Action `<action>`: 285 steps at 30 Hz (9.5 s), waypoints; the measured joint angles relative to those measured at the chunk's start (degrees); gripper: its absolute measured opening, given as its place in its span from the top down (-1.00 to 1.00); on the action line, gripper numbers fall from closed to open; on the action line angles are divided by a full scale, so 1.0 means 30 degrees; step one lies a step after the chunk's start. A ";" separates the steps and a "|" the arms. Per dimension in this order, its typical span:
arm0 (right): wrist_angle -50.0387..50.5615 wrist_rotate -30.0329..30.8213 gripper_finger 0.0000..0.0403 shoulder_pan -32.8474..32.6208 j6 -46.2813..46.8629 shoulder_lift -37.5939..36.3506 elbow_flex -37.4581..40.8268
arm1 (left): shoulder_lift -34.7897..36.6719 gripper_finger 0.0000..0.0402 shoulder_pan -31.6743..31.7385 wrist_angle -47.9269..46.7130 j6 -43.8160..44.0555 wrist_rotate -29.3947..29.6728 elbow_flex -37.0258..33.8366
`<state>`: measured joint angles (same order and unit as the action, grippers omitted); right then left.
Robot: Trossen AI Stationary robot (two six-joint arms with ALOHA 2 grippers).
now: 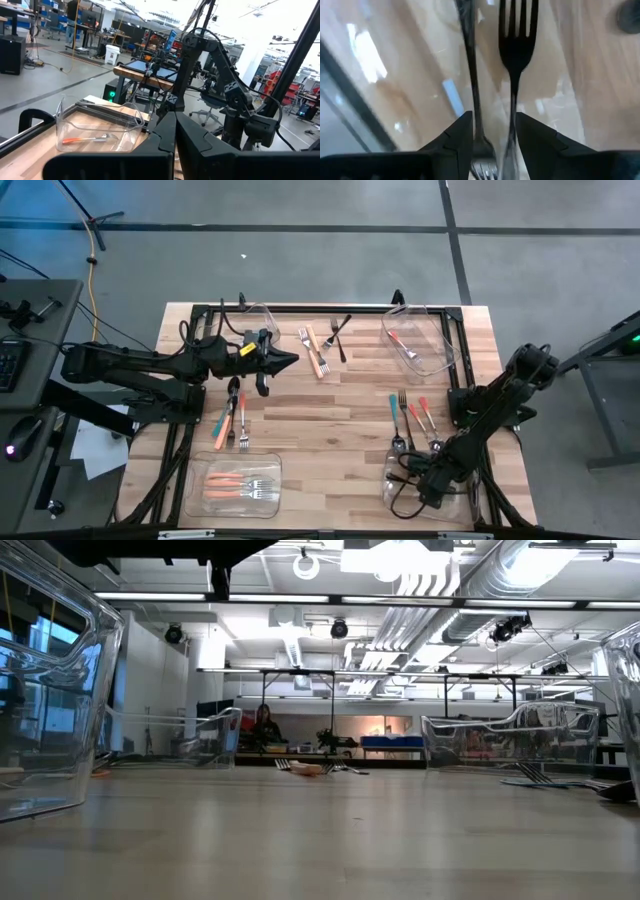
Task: Sort silverware by color (type)
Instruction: Put the orange fork into the top right transparent bin
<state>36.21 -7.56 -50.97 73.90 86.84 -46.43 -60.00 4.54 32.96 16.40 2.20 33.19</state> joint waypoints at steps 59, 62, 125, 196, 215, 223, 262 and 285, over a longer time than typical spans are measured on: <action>-1.8788 0.1947 0.34 1.8867 -2.3256 -0.4659 -0.0119 | 0.0005 1.00 -0.0066 -0.0263 -0.3184 -0.0072 -0.0015; -1.8537 0.1947 0.34 1.8867 -2.3303 -0.4659 -0.0119 | 0.0005 1.00 -0.0058 -0.0264 -0.3191 -0.0073 -0.0015; -1.7414 -0.0108 1.00 1.8852 -2.2945 -0.4673 -0.0126 | 0.0003 1.00 -0.0051 -0.0548 -0.3188 0.0073 0.0007; -1.7138 -0.0705 1.00 1.8852 -2.2763 -0.4673 -0.0134 | 0.0697 0.53 -0.0051 -0.2078 -0.0591 0.2015 0.0022; -1.7138 -0.0698 1.00 1.8914 -2.2851 -0.4673 -0.0134 | 0.1284 0.01 -0.2404 -2.0539 0.1864 0.0902 0.5246; -1.7138 -0.0698 1.00 1.9158 -2.2796 -0.4673 -0.0134 | -0.0683 0.01 -0.4466 -2.7388 1.2410 0.1147 0.4303; -1.6722 -0.0698 1.00 1.9282 -2.2792 -0.4666 -0.0134 | -0.7222 0.53 -0.7147 -2.5128 2.3113 -0.0148 0.1056; -1.6716 -0.0698 1.00 1.9282 -2.2792 -0.4666 -0.0134 | -0.6625 0.99 -0.7086 -2.4642 2.0247 0.0561 0.1769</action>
<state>-13.94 -9.65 6.87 5.52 72.84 -46.83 -79.88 -16.72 -40.97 77.14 3.88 38.50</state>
